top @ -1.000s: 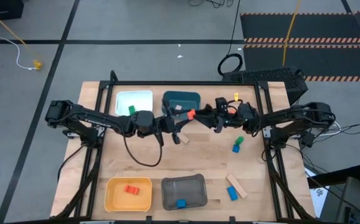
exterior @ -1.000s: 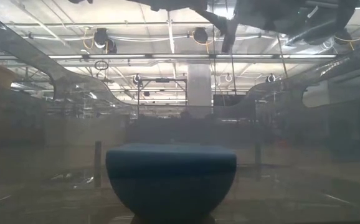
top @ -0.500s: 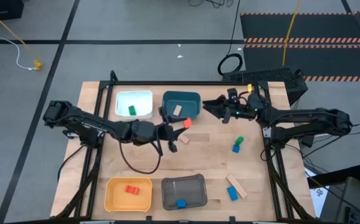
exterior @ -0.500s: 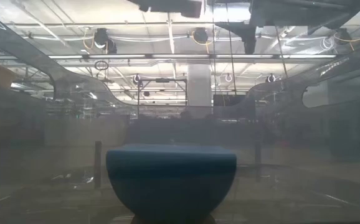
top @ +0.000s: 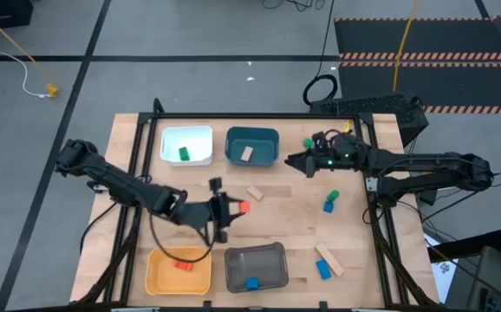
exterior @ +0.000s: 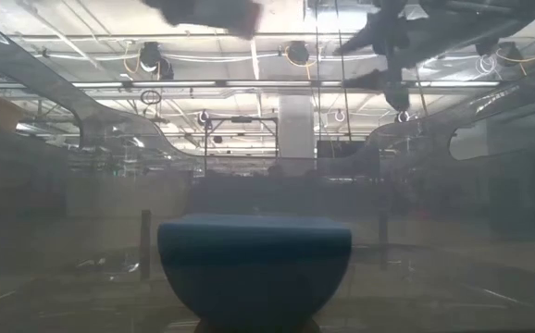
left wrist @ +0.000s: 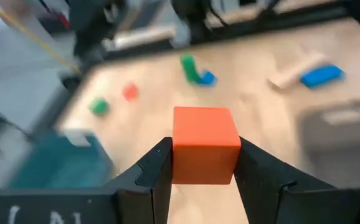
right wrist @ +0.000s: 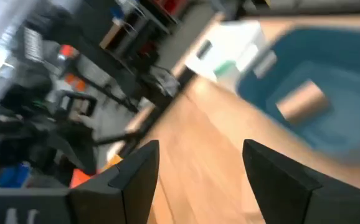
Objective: Sort & place blocks by color
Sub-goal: Put the top orange block into the yellow bin
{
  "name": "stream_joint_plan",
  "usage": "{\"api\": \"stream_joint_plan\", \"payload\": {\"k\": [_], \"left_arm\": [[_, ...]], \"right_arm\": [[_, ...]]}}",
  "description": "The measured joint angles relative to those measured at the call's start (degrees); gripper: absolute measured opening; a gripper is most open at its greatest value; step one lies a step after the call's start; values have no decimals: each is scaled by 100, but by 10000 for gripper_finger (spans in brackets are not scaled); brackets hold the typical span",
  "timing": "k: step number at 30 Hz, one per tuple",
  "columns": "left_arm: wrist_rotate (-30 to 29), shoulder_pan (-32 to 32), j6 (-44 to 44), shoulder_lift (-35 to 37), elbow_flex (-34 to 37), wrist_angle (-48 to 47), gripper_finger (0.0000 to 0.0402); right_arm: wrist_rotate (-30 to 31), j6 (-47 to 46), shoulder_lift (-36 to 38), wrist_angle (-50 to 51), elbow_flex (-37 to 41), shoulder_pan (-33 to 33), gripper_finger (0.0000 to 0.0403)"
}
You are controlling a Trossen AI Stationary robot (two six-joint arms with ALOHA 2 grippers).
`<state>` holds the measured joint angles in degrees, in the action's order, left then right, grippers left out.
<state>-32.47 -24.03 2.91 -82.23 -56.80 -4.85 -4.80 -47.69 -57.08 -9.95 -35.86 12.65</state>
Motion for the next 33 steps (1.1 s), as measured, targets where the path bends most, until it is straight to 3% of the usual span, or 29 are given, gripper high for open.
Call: {"api": "stream_joint_plan", "payload": {"k": [3,8,14,22,26,33], "left_arm": [[23,-439,1021,202,-2,-670,140],[495,-1297,2786,461,-4,-1692,149],[601,-2271,4788,453,-4,-2709,144],[837,-2988,7029,178,35,-3960,156],[1114,-3154,7314,35,242,-3844,152],[1752,-2887,7418,30,668,-3811,157]], "right_arm": [[431,-177,-2,294,2,-263,221],[1112,-284,-17,19,2,-959,207],[1926,-287,-19,-101,2,-1829,195],[2779,-265,-22,-90,2,-2617,194],[2887,-266,-22,41,2,-2893,194],[2879,-830,-24,775,2,-3126,194]]}}
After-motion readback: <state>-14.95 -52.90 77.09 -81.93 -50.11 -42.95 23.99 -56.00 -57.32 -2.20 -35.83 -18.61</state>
